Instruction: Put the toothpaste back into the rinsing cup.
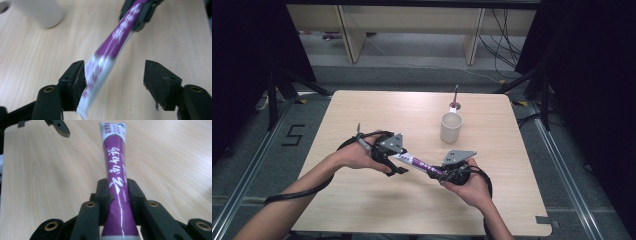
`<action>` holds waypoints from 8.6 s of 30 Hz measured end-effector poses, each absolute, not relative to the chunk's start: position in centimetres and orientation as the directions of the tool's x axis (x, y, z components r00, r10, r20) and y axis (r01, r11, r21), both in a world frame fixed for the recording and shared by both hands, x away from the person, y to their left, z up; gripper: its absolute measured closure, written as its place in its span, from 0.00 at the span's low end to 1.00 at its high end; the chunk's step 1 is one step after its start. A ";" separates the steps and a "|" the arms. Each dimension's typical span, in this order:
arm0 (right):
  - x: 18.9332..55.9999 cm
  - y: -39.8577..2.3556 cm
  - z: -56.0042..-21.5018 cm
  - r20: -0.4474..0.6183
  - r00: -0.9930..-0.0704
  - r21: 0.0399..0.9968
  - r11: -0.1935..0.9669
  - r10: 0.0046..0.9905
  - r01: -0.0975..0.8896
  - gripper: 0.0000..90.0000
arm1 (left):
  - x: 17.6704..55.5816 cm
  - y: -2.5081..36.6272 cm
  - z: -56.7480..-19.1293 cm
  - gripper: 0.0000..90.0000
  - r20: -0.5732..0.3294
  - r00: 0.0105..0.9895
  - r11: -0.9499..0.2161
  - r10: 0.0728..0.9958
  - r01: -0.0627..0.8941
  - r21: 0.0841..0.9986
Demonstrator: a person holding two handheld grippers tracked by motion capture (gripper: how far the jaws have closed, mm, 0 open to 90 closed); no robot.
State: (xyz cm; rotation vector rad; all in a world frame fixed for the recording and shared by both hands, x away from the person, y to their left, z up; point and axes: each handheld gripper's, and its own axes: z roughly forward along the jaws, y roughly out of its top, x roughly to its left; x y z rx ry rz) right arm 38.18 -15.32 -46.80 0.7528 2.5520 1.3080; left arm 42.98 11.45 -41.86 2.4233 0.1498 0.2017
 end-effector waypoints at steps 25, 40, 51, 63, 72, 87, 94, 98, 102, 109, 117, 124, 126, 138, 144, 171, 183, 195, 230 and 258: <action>38.4 -17.0 -44.7 0.040 -0.769 0.908 0.298 0.638 0.295 0.84 | 45.4 14.0 -45.4 0.37 -0.219 0.879 -0.363 0.422 0.386 0.848; 38.3 -16.1 -44.4 0.034 -0.788 0.921 0.287 0.615 0.263 0.84 | 46.1 12.2 -44.7 0.37 -0.315 0.871 -0.240 0.378 0.420 0.875; 38.2 -15.7 -44.4 0.046 -0.771 0.936 0.243 0.635 0.255 0.83 | 46.3 11.3 -43.8 0.39 -0.427 0.831 -0.104 0.357 0.490 0.866; 37.8 -14.8 -45.0 -0.031 -0.750 0.905 0.337 0.660 0.259 0.83 | 46.1 10.5 -42.7 0.53 -0.504 0.780 -0.007 0.371 0.545 0.838; 37.8 -13.7 -45.3 -0.068 -0.739 0.890 0.376 0.671 0.259 0.81 | 45.2 10.2 -41.6 0.75 -0.483 0.798 0.019 0.361 0.512 0.859; 38.5 -15.0 -44.8 0.039 -0.806 0.928 0.278 0.591 0.248 0.45 | 43.6 9.5 -38.8 0.84 -0.119 0.942 -0.222 0.315 0.195 0.955; 38.6 -15.7 -44.0 0.077 -0.874 0.937 0.266 0.480 0.228 0.46 | 43.3 9.5 -39.4 0.84 -0.075 0.978 -0.310 0.196 0.135 0.941; 38.7 -15.3 -44.0 0.095 -0.899 0.936 0.269 0.428 0.227 0.48 | 43.0 9.3 -39.8 0.84 -0.081 0.987 -0.303 0.136 0.119 0.946; 38.8 -15.1 -44.2 0.109 -0.905 0.932 0.275 0.411 0.237 0.51 | 42.7 9.2 -39.8 0.84 -0.079 0.991 -0.317 0.104 0.108 0.942; 39.1 -14.8 -44.2 0.091 -0.927 0.941 0.274 0.364 0.200 0.63 | 42.7 9.3 -40.0 0.84 -0.089 0.993 -0.316 0.075 0.108 0.943; 38.6 -14.6 -44.2 0.087 -0.932 0.938 0.286 0.352 0.196 0.74 | 42.7 9.3 -40.2 0.84 -0.105 0.993 -0.299 0.058 0.118 0.947; 38.1 -14.7 -43.5 0.064 -0.921 0.937 0.295 0.384 0.188 0.82 | 42.7 9.1 -40.0 0.80 -0.106 0.993 -0.275 0.058 0.118 0.954; 37.9 -14.7 -43.5 0.086 -0.909 0.935 0.283 0.407 0.215 0.83 | 42.7 9.1 -40.0 0.77 -0.129 0.989 -0.240 0.079 0.144 0.960; 38.6 -16.6 -43.1 0.093 -0.838 0.942 0.226 0.537 0.249 0.83 | 41.5 13.7 -40.3 0.45 -0.031 0.954 -0.210 0.297 0.097 0.973; 38.9 -17.5 -42.8 0.080 -0.810 0.953 0.193 0.582 0.234 0.83 | 40.5 16.9 -41.6 0.44 -0.044 0.914 -0.180 0.403 0.126 0.976; 40.4 -19.9 -40.7 0.074 -0.710 0.970 0.115 0.700 0.214 0.83 | 38.1 23.5 -50.4 0.38 -0.111 0.648 -0.003 0.754 0.172 0.985; 41.8 -20.6 -39.2 0.024 -0.660 0.979 0.117 0.751 0.169 0.83 | 38.2 24.2 -51.6 0.37 -0.103 0.609 -0.015 0.787 0.186 0.983; 43.3 -21.2 -38.2 0.012 -0.620 0.980 0.114 0.785 0.164 0.83 | 38.2 24.0 -52.3 0.36 -0.099 0.604 -0.030 0.791 0.200 0.979; 48.5 -20.6 -37.1 -0.009 -0.514 0.983 0.101 0.858 0.152 0.82 | 38.2 23.9 -52.4 0.36 -0.092 0.602 -0.036 0.793 0.196 0.980; 51.1 -19.6 -40.3 -0.008 -0.459 0.974 0.110 0.888 0.197 0.82 | 38.2 24.0 -52.4 0.36 -0.101 0.603 -0.029 0.791 0.202 0.979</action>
